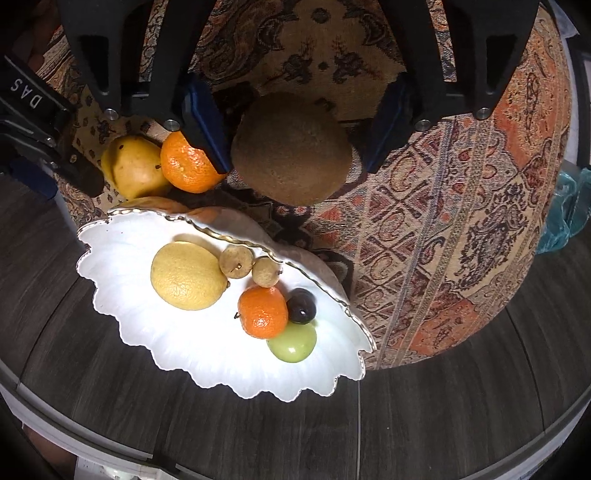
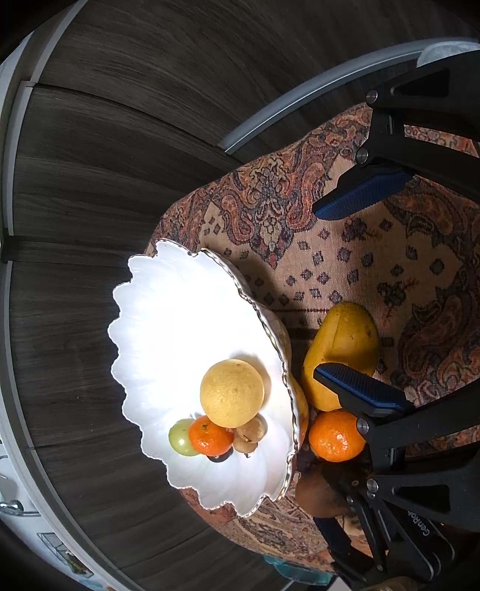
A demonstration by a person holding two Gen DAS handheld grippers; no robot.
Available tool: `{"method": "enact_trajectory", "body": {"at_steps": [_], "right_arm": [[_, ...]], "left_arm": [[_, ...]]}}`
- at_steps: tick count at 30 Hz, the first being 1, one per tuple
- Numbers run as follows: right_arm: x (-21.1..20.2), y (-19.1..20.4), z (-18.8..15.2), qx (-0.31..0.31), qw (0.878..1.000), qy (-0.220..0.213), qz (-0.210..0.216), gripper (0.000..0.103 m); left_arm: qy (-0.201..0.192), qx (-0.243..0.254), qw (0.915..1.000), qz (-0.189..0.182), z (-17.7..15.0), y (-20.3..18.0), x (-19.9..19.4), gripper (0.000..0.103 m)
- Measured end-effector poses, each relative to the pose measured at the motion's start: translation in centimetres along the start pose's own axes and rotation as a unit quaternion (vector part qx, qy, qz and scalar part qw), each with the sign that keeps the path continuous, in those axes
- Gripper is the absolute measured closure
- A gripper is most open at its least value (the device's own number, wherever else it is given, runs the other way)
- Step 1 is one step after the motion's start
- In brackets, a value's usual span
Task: Organize fruits
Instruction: 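Grasp the brown kiwi with the left tool, then close the right tool on the dark plum while the left tool holds the kiwi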
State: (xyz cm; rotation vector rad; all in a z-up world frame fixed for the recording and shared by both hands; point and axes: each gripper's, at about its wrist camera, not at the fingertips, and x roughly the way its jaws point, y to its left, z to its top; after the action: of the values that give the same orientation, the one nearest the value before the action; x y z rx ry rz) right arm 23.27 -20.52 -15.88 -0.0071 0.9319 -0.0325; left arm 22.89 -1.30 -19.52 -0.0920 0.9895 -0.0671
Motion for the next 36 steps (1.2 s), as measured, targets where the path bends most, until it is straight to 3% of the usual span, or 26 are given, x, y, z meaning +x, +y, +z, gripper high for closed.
{"method": "enact_trajectory", "body": {"at_steps": [2, 18, 36], "right_arm": [[0.1, 0.1, 0.0, 0.0, 1.0, 0.002, 0.003, 0.023], [-0.5, 0.3, -0.2, -0.004, 1.0, -0.002, 0.003, 0.023], [-4.0, 5.5, -1.6, -0.044, 0.998, -0.018, 0.047, 0.023]], "left_arm": [[0.001, -0.003, 1.0, -0.009, 0.0, 0.0, 0.0, 0.04], [-0.005, 0.006, 1.0, -0.002, -0.4, 0.3, -1.0, 0.041], [-0.04, -0.01, 0.9985, 0.035, -2.4, 5.4, -7.8, 0.041]]}}
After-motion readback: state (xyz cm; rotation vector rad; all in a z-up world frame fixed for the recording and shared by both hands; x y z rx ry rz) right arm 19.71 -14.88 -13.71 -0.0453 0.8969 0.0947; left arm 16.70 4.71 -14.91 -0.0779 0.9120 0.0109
